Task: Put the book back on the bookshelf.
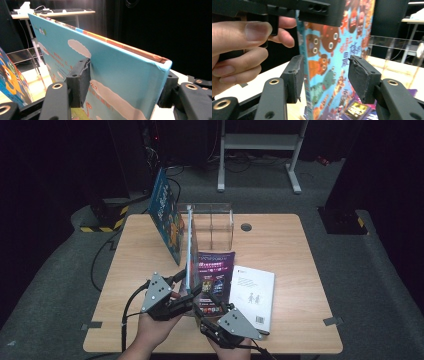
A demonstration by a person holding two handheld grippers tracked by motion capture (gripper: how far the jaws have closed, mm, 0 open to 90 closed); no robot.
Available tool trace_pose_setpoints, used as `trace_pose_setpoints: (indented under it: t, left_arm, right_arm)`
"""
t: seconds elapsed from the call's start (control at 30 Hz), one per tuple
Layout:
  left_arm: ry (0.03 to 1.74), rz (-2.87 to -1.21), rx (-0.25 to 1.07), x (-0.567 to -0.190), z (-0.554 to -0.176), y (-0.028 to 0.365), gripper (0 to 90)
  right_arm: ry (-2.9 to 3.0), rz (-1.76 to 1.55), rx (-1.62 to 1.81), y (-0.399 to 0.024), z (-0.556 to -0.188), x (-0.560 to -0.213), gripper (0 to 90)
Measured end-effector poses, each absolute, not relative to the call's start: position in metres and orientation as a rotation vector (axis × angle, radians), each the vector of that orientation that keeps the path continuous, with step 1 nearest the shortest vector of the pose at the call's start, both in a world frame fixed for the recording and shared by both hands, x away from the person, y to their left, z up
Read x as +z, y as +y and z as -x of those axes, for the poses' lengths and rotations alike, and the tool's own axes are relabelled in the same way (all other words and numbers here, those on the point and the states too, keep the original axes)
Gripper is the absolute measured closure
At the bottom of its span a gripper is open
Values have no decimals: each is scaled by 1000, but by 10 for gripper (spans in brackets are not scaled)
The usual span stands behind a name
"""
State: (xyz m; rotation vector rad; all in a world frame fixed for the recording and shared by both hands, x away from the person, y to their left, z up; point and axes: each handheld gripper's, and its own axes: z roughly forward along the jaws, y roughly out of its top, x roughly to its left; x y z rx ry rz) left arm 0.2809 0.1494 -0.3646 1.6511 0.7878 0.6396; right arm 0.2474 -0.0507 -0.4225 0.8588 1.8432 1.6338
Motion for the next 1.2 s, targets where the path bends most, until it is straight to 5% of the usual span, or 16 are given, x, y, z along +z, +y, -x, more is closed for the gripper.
trace_pose_setpoints:
  t: [0.37,0.6,0.8,1.2]
  left_arm:
    - [871,-1669,808,-387,-276,133,421]
    - [923,-1625,909,-389,-268,131,558]
    - [993,-1583,985,-390,-261,153,774]
    - [1009,-1544,899,-388,-268,208,806]
  right_arm:
    - [1761,-1033,1440,-122,-284,-435,476]
    - [1737,-1105,1401,-144,-292,-448,476]
    - [1712,-1114,1410,-149,-292,-448,477]
    - [1701,-1133,1389,-153,-297,-449,481]
